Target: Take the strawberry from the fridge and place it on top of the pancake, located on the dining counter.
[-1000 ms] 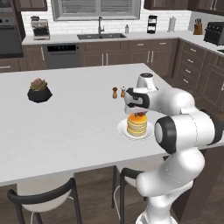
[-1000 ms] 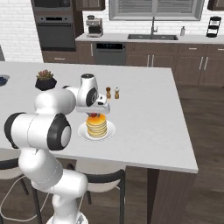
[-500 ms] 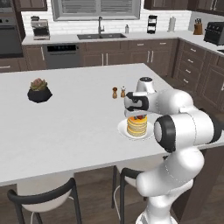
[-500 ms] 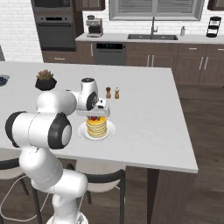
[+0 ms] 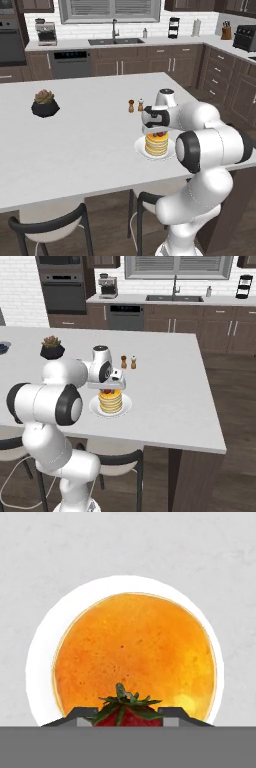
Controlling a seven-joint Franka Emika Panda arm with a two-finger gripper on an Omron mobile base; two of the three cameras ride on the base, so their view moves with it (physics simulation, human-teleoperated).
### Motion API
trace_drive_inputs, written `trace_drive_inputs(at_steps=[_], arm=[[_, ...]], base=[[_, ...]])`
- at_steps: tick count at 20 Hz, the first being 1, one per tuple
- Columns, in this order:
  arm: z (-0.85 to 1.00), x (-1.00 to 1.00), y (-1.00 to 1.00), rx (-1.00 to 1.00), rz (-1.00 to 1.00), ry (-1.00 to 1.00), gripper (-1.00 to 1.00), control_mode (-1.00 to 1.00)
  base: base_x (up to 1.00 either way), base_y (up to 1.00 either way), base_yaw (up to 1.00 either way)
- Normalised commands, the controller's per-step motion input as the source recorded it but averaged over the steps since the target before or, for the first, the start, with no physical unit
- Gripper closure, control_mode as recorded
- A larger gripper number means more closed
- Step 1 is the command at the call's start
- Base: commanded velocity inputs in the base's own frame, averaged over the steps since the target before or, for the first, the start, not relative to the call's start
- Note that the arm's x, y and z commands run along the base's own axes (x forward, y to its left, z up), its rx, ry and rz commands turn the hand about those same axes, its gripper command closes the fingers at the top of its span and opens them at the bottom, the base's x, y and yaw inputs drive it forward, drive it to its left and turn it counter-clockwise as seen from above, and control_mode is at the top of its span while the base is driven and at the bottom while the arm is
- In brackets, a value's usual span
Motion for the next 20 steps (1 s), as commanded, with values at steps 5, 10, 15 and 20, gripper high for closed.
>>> trace_drive_inputs(at_steps=[5,10,15,20], arm=[[0.00,0.02,0.00,0.00,0.00,0.00,-1.00,-1.00],[0.00,0.07,0.00,0.00,0.00,0.00,-1.00,-1.00],[0.00,0.06,0.00,0.00,0.00,0.00,-1.00,-1.00],[0.43,-0.27,0.00,-0.05,0.00,-0.04,-1.00,-1.00]], base=[[0.00,0.00,0.00],[0.00,0.00,0.00],[0.00,0.00,0.00],[0.00,0.00,0.00]])
